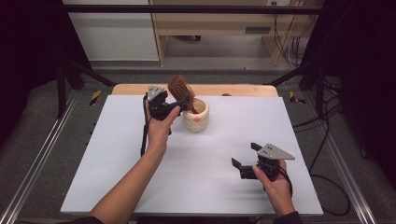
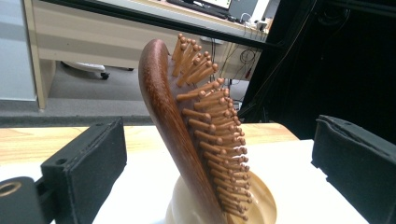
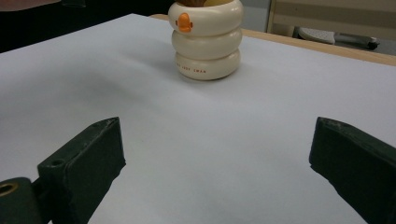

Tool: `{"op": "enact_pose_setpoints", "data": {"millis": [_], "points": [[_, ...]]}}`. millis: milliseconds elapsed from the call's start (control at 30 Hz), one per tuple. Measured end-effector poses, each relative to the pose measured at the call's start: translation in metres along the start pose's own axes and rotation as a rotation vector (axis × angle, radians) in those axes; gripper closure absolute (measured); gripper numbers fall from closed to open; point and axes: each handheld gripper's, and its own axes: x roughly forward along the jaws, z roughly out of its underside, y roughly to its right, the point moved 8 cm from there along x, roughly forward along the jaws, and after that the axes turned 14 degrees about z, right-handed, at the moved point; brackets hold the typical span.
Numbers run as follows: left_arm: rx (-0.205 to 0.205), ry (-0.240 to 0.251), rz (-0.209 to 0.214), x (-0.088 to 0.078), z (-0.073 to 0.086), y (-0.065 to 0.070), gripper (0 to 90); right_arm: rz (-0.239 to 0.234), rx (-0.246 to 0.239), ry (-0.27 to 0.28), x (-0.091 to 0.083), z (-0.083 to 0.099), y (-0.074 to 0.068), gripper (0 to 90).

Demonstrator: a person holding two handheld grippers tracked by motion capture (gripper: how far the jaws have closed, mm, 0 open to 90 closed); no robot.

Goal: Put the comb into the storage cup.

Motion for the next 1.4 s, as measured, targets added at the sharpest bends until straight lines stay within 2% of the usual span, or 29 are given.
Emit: {"op": "enact_pose_setpoints", "data": {"millis": [133,400,533,700,1067,1167,1400], "points": [[0.033,-0.009,-0.012,-0.004,0.001,-0.001,3.4,0.000,-0.003,-0.001,0.000,0.001,-0.001,3.6],[0.031,-0.013,-0.021,-0.010,0.004,-0.006,3.4,0.006,0.003,0.001,0.000,0.001,0.002,3.6],[0.074,-0.034,-0.013,-0.010,0.006,-0.004,3.4,0.004,0.003,0.006,0.000,0.000,0.002,3.6],[0.070,-0.042,-0.013,-0.011,0.010,-0.006,3.6,0.005,0.005,0.005,0.000,0.000,0.003,3.6],[0.120,-0.047,0.016,-0.017,0.008,0.000,3.5,0.010,0.010,0.007,0.000,0.000,0.005,3.6],[0.112,-0.044,0.027,-0.020,0.008,0.002,3.5,0.011,0.010,0.009,0.000,0.000,0.006,3.6],[0.132,-0.035,0.031,-0.031,0.003,0.001,3.6,0.013,0.011,0.010,-0.001,-0.001,0.005,3.6]]}}
